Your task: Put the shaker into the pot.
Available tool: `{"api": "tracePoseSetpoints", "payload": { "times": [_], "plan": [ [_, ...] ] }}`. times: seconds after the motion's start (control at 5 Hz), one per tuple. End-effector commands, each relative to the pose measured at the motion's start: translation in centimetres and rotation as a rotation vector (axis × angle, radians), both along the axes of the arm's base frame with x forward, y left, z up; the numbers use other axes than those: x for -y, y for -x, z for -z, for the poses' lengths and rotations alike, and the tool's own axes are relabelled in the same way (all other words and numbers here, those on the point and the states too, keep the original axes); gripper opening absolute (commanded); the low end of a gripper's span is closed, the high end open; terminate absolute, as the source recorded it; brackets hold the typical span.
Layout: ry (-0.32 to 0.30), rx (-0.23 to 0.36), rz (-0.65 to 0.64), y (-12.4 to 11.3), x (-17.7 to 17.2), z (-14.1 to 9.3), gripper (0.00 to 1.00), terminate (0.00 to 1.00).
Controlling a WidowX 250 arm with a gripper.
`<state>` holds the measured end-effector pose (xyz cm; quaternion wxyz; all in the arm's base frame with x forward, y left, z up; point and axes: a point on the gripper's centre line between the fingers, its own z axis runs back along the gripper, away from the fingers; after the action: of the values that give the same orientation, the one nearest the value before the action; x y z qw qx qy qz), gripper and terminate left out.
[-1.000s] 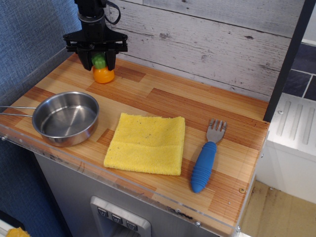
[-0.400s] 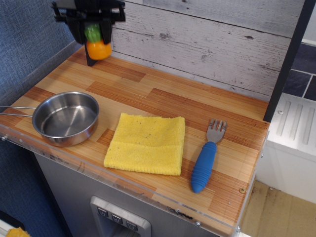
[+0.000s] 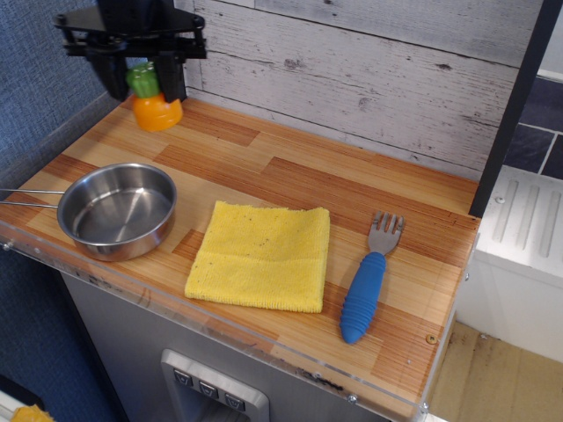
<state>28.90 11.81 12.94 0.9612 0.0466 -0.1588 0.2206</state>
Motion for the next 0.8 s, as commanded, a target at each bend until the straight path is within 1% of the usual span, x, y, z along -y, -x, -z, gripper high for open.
{"api": "tracePoseSetpoints", "payload": {
  "times": [0.0,0.2,0.4,0.6],
  "plan": [
    [-0.040,0.032,-0.003,3.2,-0.4,0.6,0.00,0.00],
    [-0.050,0.006,-0.010,4.1,-1.0,1.8,0.00,0.00],
    [-0.055,-0.008,-0.039,4.0,-1.7,2.9,0.00,0.00],
    [-0.064,-0.076,-0.017,3.8,-1.9,3.9,0.00,0.00]
  ]
}}
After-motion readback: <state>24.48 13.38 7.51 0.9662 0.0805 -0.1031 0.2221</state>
